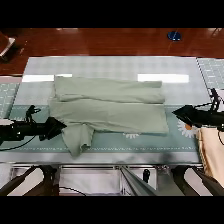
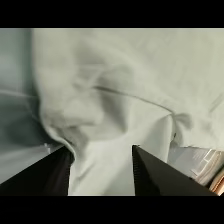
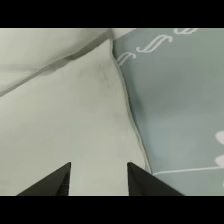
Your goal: Fold the shirts.
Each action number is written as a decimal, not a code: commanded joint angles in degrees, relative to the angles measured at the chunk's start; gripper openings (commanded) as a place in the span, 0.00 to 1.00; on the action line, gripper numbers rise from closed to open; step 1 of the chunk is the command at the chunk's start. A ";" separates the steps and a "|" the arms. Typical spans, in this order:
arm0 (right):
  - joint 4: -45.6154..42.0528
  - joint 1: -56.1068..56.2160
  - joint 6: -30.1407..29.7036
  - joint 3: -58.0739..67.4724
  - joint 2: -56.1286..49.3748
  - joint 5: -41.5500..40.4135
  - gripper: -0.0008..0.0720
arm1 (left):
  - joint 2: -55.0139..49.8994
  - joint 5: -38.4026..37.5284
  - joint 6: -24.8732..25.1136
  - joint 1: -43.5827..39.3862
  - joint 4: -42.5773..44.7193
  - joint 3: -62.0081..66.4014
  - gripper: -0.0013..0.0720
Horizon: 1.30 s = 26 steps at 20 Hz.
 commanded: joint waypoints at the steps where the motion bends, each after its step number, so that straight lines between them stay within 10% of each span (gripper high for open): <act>1: -10.23 -1.09 10.05 -0.15 0.11 -4.46 0.58 | -2.82 4.63 1.66 -6.47 -4.26 -0.04 0.44; 2: -15.13 -1.95 13.22 -0.15 0.11 -3.58 0.58 | -3.34 4.52 2.97 -7.52 -4.28 0.37 0.03; 14: -9.22 -1.05 6.19 -1.84 -13.29 9.92 0.57 | -3.37 1.31 4.39 -7.08 -4.61 3.45 0.04; 20: -3.61 9.40 9.05 -1.77 -14.29 -2.25 0.57 | -3.37 1.36 4.42 -7.08 -4.61 3.48 0.04; 21: -3.02 10.69 9.27 -1.77 -14.29 -3.32 0.54 | -3.37 1.36 4.42 -7.08 -4.61 3.50 0.04; 23: -0.46 13.35 5.75 -1.60 -14.29 -3.82 0.12 | -3.37 1.09 4.42 -7.04 -4.57 4.33 0.04; 26: 1.62 14.62 0.83 3.32 -14.23 0.81 0.06 | -3.37 -0.85 5.27 -5.97 -4.59 10.27 0.04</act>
